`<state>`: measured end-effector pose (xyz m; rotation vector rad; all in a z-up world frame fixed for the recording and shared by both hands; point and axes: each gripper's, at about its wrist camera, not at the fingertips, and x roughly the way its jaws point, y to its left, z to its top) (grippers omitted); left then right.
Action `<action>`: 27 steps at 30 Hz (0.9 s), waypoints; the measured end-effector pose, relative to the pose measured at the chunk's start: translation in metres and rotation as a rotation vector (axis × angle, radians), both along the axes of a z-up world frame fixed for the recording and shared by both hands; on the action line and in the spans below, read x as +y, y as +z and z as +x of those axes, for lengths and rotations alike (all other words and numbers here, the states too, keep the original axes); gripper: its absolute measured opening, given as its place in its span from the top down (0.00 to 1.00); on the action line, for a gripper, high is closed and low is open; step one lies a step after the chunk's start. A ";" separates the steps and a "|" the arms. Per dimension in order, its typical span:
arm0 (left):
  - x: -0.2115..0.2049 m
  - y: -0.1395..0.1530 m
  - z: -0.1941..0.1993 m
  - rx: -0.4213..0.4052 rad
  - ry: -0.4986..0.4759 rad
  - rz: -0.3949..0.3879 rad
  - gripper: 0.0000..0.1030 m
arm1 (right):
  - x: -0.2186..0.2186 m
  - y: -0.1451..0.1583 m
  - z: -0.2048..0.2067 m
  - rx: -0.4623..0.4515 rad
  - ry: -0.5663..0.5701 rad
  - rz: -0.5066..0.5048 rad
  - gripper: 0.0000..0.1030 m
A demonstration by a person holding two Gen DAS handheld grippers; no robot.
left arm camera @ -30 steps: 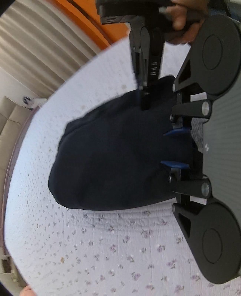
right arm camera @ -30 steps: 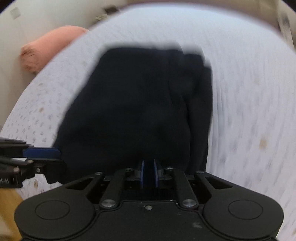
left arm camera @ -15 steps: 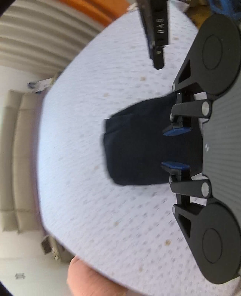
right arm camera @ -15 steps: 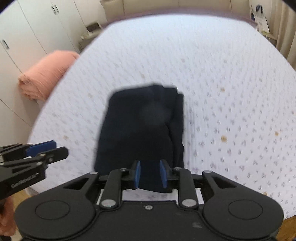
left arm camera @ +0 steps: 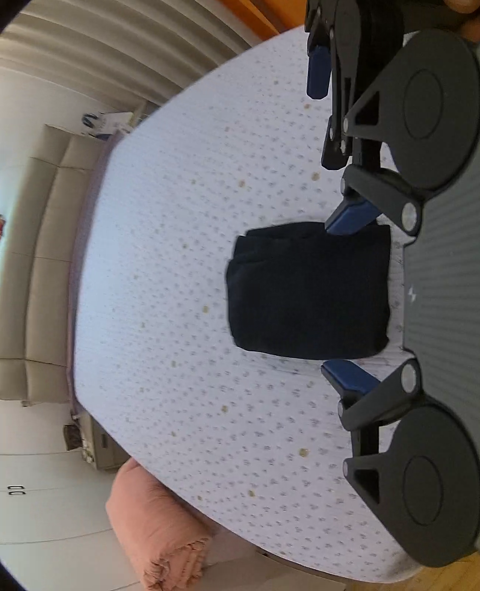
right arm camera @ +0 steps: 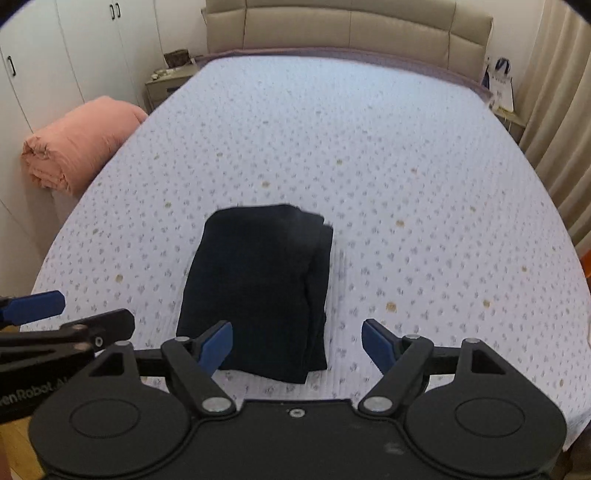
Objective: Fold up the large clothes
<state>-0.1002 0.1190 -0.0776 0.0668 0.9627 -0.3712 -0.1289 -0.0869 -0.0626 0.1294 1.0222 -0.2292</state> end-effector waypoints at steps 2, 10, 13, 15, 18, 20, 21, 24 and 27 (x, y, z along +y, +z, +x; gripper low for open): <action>0.000 -0.005 0.003 0.008 -0.006 0.011 0.25 | 0.002 -0.004 0.002 0.016 -0.007 -0.004 0.11; -0.006 -0.025 0.034 0.039 -0.086 0.062 0.21 | 0.004 -0.021 0.025 0.078 -0.067 -0.002 0.11; -0.008 -0.034 0.045 0.062 -0.118 0.081 0.21 | 0.002 -0.026 0.033 0.097 -0.096 0.007 0.11; -0.010 -0.039 0.052 0.077 -0.131 0.089 0.21 | 0.001 -0.028 0.038 0.105 -0.103 0.005 0.11; -0.014 -0.044 0.063 0.092 -0.142 0.100 0.21 | -0.001 -0.032 0.046 0.119 -0.119 0.005 0.11; -0.016 -0.046 0.069 0.096 -0.149 0.111 0.21 | -0.003 -0.034 0.051 0.127 -0.127 0.014 0.11; -0.018 -0.047 0.072 0.097 -0.151 0.117 0.21 | -0.003 -0.035 0.053 0.130 -0.130 0.017 0.11; -0.020 -0.050 0.081 0.113 -0.155 0.141 0.20 | -0.005 -0.037 0.059 0.137 -0.137 0.018 0.11; -0.020 -0.051 0.091 0.115 -0.144 0.158 0.20 | -0.008 -0.039 0.064 0.142 -0.144 0.016 0.11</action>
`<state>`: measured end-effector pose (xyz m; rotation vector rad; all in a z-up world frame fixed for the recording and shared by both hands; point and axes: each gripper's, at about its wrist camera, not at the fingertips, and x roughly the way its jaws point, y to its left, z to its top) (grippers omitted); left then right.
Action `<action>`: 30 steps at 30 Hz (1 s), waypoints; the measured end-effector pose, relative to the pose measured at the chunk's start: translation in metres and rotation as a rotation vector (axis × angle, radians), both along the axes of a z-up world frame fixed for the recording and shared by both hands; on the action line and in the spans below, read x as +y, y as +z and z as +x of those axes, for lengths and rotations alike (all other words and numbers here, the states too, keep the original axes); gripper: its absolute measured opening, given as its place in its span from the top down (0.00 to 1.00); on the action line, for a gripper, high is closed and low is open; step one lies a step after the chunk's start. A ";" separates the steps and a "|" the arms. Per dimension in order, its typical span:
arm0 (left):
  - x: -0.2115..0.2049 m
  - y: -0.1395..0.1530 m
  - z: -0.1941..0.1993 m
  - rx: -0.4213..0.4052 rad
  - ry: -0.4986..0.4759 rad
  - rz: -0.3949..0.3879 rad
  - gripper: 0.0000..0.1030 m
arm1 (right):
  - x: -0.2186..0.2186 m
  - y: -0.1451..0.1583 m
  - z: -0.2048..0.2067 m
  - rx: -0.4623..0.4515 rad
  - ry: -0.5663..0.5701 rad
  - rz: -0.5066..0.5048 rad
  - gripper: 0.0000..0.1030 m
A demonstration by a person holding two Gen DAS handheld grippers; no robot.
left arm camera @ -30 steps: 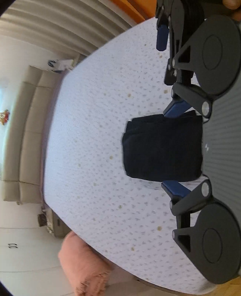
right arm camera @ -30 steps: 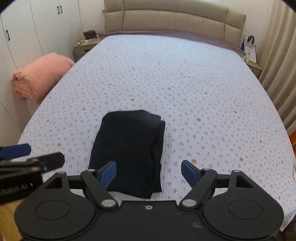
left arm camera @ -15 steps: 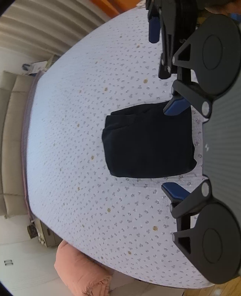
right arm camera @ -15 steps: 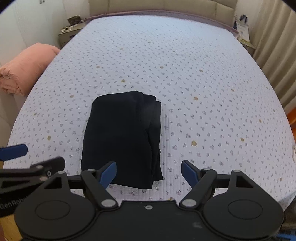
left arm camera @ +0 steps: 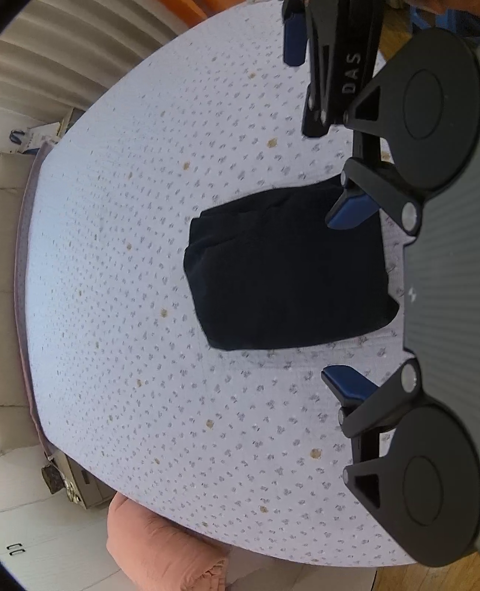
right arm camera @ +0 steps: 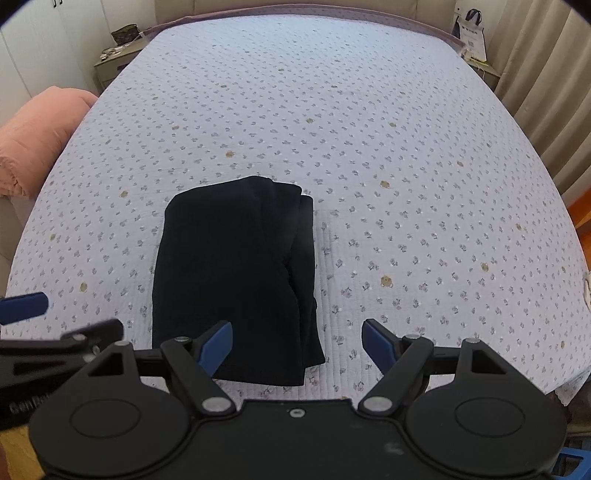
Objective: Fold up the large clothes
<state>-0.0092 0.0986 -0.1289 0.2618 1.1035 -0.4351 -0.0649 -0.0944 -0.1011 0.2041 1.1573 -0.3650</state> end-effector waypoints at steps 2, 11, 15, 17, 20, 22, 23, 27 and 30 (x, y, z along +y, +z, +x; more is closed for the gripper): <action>0.001 0.000 0.007 -0.009 0.008 0.011 0.20 | -0.003 -0.001 0.002 0.004 -0.008 -0.003 0.11; 0.004 0.000 0.031 -0.021 0.052 0.032 0.20 | -0.015 -0.004 0.012 0.016 -0.025 -0.012 0.11; 0.002 -0.001 0.038 -0.013 0.062 0.045 0.19 | -0.018 -0.004 0.017 0.020 -0.028 -0.014 0.11; 0.002 -0.003 0.040 -0.014 0.061 0.048 0.19 | -0.018 -0.004 0.019 0.021 -0.027 -0.017 0.11; 0.001 -0.005 0.042 -0.008 0.060 0.050 0.19 | -0.018 -0.005 0.020 0.024 -0.029 -0.015 0.11; 0.001 -0.005 0.043 -0.007 0.058 0.050 0.19 | -0.018 -0.005 0.021 0.025 -0.028 -0.015 0.11; 0.001 -0.005 0.043 -0.006 0.055 0.049 0.19 | -0.018 -0.006 0.022 0.028 -0.027 -0.014 0.11; 0.001 -0.005 0.044 -0.006 0.052 0.049 0.19 | -0.017 -0.007 0.024 0.027 -0.026 -0.009 0.11; 0.000 -0.006 0.045 -0.006 0.049 0.051 0.19 | -0.014 -0.007 0.025 0.023 -0.023 -0.013 0.11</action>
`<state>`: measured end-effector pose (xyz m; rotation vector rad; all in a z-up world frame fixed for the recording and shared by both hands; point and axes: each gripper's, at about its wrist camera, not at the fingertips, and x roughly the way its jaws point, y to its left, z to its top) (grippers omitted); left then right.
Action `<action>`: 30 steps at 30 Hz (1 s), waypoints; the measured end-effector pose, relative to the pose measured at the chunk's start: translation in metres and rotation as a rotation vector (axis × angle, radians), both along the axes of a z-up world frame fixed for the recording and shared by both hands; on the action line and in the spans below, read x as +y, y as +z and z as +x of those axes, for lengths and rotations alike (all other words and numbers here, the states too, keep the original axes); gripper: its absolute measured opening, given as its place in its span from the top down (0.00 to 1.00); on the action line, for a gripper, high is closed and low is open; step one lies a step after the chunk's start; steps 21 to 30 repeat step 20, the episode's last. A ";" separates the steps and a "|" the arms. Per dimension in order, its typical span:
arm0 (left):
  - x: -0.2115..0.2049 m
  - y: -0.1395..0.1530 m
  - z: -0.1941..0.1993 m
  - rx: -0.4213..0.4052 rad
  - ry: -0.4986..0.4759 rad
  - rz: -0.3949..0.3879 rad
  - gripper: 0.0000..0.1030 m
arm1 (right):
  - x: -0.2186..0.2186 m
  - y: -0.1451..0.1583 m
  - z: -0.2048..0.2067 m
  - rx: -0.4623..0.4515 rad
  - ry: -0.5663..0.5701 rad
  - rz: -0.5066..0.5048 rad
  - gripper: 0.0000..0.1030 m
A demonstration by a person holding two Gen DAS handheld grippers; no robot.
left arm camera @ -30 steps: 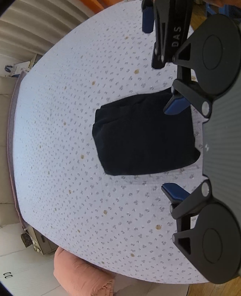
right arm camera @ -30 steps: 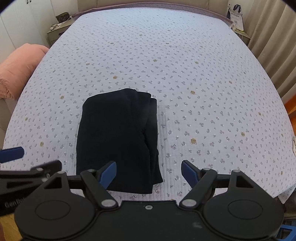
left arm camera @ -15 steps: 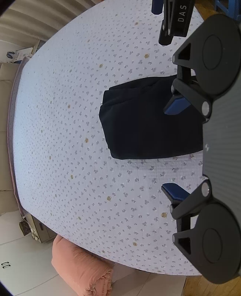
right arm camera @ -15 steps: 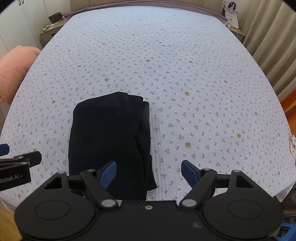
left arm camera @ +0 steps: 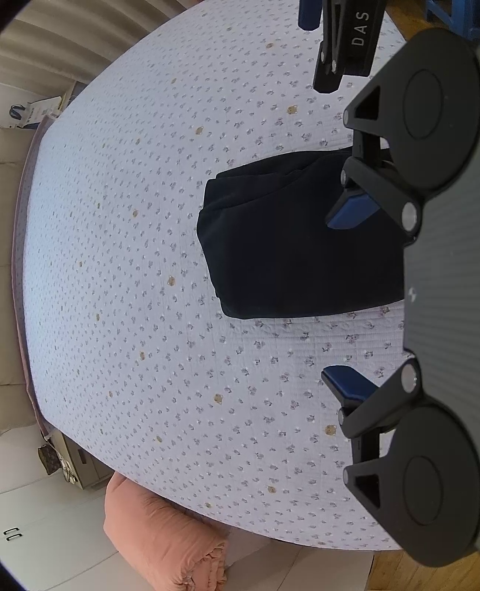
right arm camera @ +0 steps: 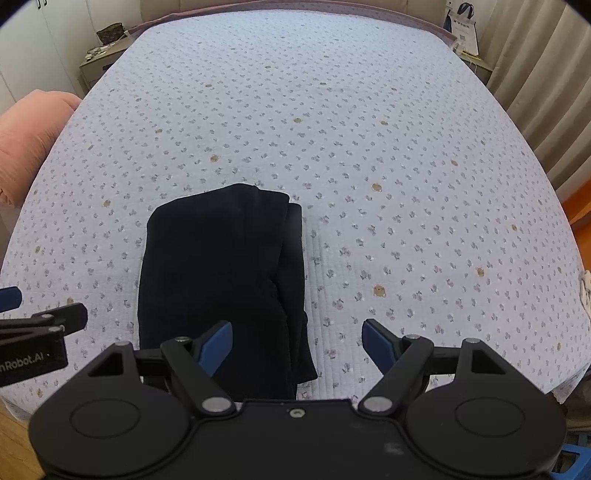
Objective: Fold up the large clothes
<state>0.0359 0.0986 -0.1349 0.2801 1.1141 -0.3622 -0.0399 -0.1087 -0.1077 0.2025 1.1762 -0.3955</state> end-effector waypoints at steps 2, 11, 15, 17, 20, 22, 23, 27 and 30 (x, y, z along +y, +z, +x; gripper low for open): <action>-0.001 0.000 -0.001 -0.001 -0.002 0.000 0.19 | 0.001 -0.001 0.001 0.001 0.002 0.001 0.11; -0.005 -0.003 -0.002 -0.040 -0.023 0.045 0.20 | 0.003 -0.003 0.006 0.009 -0.003 0.004 0.11; -0.003 -0.004 0.002 -0.055 -0.013 0.053 0.20 | 0.003 -0.004 0.006 0.013 -0.004 0.007 0.11; 0.001 -0.003 0.004 -0.070 -0.009 0.036 0.20 | 0.003 -0.005 0.007 0.016 -0.006 0.009 0.11; 0.004 -0.004 0.009 -0.057 -0.008 0.028 0.19 | 0.003 -0.006 0.007 0.018 -0.010 0.008 0.11; 0.004 -0.004 0.009 -0.057 -0.008 0.028 0.19 | 0.003 -0.006 0.007 0.018 -0.010 0.008 0.11; 0.004 -0.004 0.009 -0.057 -0.008 0.028 0.19 | 0.003 -0.006 0.007 0.018 -0.010 0.008 0.11; 0.004 -0.004 0.009 -0.057 -0.008 0.028 0.19 | 0.003 -0.006 0.007 0.018 -0.010 0.008 0.11; 0.004 -0.004 0.009 -0.057 -0.008 0.028 0.19 | 0.003 -0.006 0.007 0.018 -0.010 0.008 0.11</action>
